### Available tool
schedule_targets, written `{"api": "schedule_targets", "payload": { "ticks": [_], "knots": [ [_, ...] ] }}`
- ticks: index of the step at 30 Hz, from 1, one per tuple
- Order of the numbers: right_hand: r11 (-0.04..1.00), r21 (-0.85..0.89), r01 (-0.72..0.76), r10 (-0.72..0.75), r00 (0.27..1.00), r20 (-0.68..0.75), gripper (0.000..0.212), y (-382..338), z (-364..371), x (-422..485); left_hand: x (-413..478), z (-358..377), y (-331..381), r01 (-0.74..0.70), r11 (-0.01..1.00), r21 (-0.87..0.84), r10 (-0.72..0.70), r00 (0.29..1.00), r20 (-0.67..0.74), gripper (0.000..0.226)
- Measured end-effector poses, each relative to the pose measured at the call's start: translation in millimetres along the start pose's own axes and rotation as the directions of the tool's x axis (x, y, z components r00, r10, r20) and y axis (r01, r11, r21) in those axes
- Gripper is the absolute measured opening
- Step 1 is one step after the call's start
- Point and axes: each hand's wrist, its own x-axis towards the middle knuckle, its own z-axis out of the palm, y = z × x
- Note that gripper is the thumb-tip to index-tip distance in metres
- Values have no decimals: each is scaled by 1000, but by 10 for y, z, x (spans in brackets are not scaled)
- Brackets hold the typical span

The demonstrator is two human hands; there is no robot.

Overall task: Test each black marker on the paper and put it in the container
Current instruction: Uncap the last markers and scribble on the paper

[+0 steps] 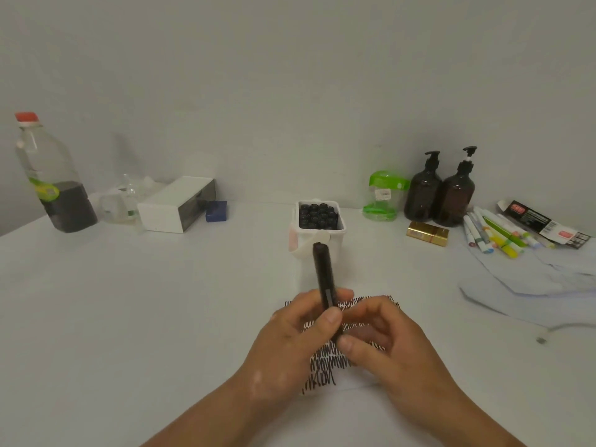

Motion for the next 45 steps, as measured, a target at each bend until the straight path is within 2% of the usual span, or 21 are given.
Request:
{"api": "schedule_targets", "payload": {
  "ticks": [3,6,9,10,11,12,13,14,15,17,19,22,24,26,29,33,36,39,41,43,45],
  "knots": [
    [996,86,21,-24,999,34,25,-22,41,-4,2,-22,-21,47,989,-142,-39,997,60,42],
    [991,107,77,-74,997,-27,20,-51,-41,13,46,-109,-16,34,986,-161,-36,999,-9,43],
    [990,91,107,-97,989,-114,21,-83,-206,26,98,-312,13,47,930,-363,-75,995,-65,36],
    [990,88,114,-101,985,-141,19,-84,-253,27,94,-369,42,35,924,-382,-65,996,-66,35],
    [988,98,118,-101,981,-163,18,-83,-288,29,83,-405,74,17,947,-321,-41,997,-67,35],
    [986,116,121,-99,979,-176,17,-77,-313,30,66,-413,97,-4,988,-157,-6,998,-66,34],
    [985,126,121,-98,979,-178,17,-69,-318,34,44,-402,109,-36,996,83,41,998,-56,31],
    [985,117,125,-104,979,-173,21,-60,-306,34,17,-369,105,-90,939,331,104,994,-26,28],
    [986,102,129,-112,981,-156,25,-51,-280,30,-6,-318,82,-164,836,524,171,985,34,26],
    [984,124,131,-118,987,-105,24,-50,-190,11,-32,-180,65,-308,645,700,254,950,184,21],
    [979,178,103,-95,994,-54,18,-64,-87,-3,-38,-55,78,-348,598,722,246,937,248,18],
    [983,167,79,-73,996,-42,7,-81,7,-2,-30,23,68,-294,645,705,152,954,258,12],
    [989,124,82,-76,996,-53,7,-92,26,1,-39,46,53,-286,666,689,125,953,275,14],
    [991,119,65,-57,996,-66,10,-93,32,-2,-45,61,15,-291,666,687,153,955,255,17],
    [983,183,14,-2,998,-63,16,-73,47,-4,-54,99,-40,-293,606,739,211,956,206,23],
    [964,262,-51,52,999,6,15,-60,87,-13,-73,160,-19,-338,570,749,247,940,236,41],
    [952,303,-44,35,999,33,15,-86,76,-22,-81,133,-12,-337,566,752,265,939,221,39],
    [962,273,-11,-3,999,50,14,-87,46,-50,-88,125,-32,-344,547,763,291,933,212,35],
    [976,216,23,-29,999,26,14,-90,42,-63,-98,124,-42,-349,541,765,292,931,217,29],
    [979,189,77,-64,995,-74,10,-113,-2,-38,-81,83,-32,-335,537,775,276,937,213,35],
    [953,290,91,-29,978,-209,4,-131,-131,8,-48,-24,-19,-280,516,809,261,952,163,44]
  ]
}}
